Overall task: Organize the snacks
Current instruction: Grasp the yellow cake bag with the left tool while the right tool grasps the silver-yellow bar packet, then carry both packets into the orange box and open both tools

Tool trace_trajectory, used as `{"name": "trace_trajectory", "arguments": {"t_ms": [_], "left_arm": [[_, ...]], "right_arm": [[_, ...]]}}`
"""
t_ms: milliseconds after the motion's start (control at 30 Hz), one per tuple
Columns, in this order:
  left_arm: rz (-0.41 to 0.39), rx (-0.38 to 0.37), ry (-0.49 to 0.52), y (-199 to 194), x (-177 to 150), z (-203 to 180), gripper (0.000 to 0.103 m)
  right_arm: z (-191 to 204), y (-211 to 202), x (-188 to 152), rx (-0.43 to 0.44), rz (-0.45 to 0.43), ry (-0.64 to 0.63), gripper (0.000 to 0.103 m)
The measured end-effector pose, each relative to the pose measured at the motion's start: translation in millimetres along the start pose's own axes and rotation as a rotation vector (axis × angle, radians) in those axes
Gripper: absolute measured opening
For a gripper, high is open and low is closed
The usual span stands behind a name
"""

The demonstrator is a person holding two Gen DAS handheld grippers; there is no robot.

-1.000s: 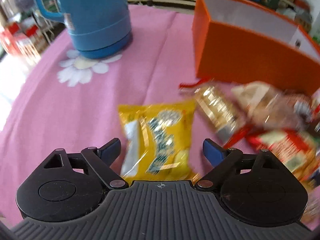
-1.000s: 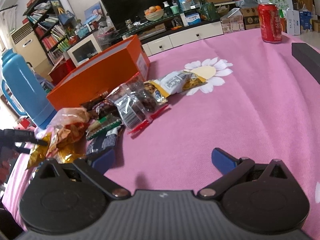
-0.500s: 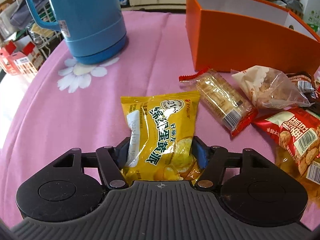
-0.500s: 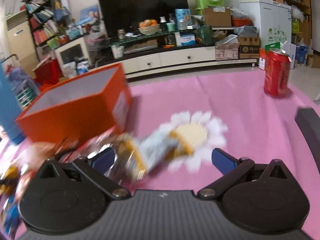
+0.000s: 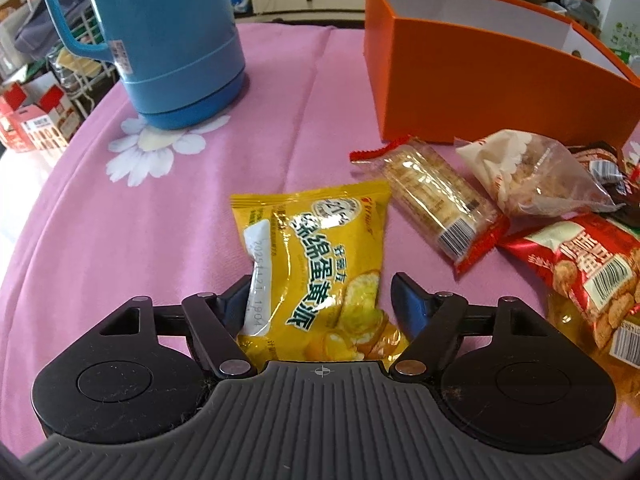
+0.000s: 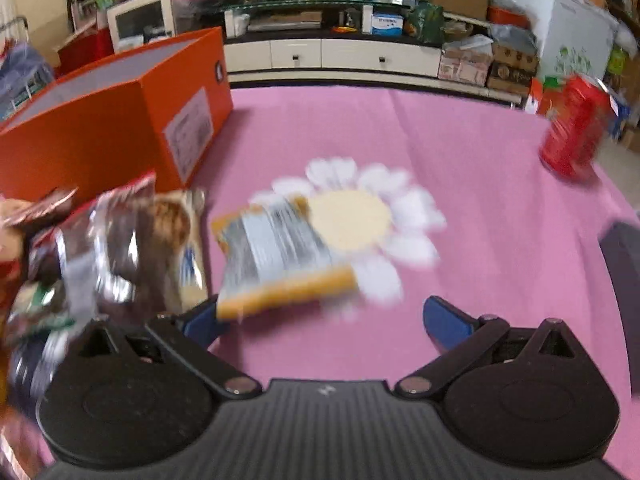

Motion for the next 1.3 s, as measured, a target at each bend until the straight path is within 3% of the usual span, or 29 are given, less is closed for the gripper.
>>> {"name": "trace_trajectory", "arguments": {"t_ms": [100,167,333,467,633,700,767,833,867,900,933,967,1133,1267,1300], "left_arm": [[0.002,0.009,0.012,-1.5,-0.2,-2.3,0.055],[0.002,0.026,0.025,-1.4,0.6,-4.3,0.058],[-0.008,0.056,0.06,-1.3,2.3,-10.3,0.062],[-0.007,0.046,0.065,-0.4,1.7,-11.2,0.069],[0.002,0.01,0.016,4.7,3.6,-10.6,0.073],[0.005,-0.003,-0.003,7.0,3.8,-8.9,0.076],[0.005,-0.016,-0.015,9.0,3.9,-6.8,0.077],[0.01,-0.032,-0.031,10.4,4.0,-4.6,0.076],[0.011,-0.04,-0.034,10.5,4.4,-3.8,0.073],[0.002,-0.043,-0.027,9.0,5.0,-4.0,0.061],[-0.005,-0.051,-0.017,6.8,6.1,-4.3,0.052],[-0.009,-0.06,-0.009,3.8,6.5,-5.3,0.035],[-0.005,-0.067,0.044,-11.3,-9.2,-15.4,0.021],[0.0,-0.067,0.044,-27.3,-32.3,-20.8,0.021],[-0.001,-0.063,0.055,-30.4,-37.0,-21.5,0.026]], "right_arm": [[-12.1,-15.1,-8.0,-0.002,-0.001,0.032,0.102],[-7.2,-23.9,1.8,0.024,-0.058,0.039,0.102],[18.2,6.8,32.5,0.053,-0.078,-0.077,0.102],[23.4,8.9,46.3,0.093,-0.097,-0.034,0.102],[23.1,25.3,53.4,-0.018,-0.066,-0.026,0.101],[22.9,33.6,50.3,-0.011,-0.036,0.029,0.099],[28.0,36.0,43.6,-0.001,-0.028,0.04,0.092],[33.9,32.0,39.7,-0.024,-0.061,0.003,0.068],[34.8,29.7,39.5,-0.013,-0.072,0.006,0.062],[34.0,28.4,39.8,-0.018,-0.076,0.006,0.051],[33.5,26.4,39.0,-0.02,-0.073,0.0,0.051],[32.5,25.0,37.4,-0.015,-0.068,-0.001,0.051],[19.9,-6.0,8.7,-0.016,-0.054,0.001,0.05],[7.6,-45.5,-29.0,-0.033,-0.053,0.016,0.05],[6.2,-53.6,-36.8,-0.036,-0.055,0.018,0.05]]}}
Point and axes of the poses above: each gripper's, at about its wrist camera, not at the fingertips, and y roughly the way its jaws point, z to its left, x to its top, the point moved 8 cm from there along y, roughly the way its jaws point, and after that the axes turned 3 degrees about -z, right-handed, at the moved point
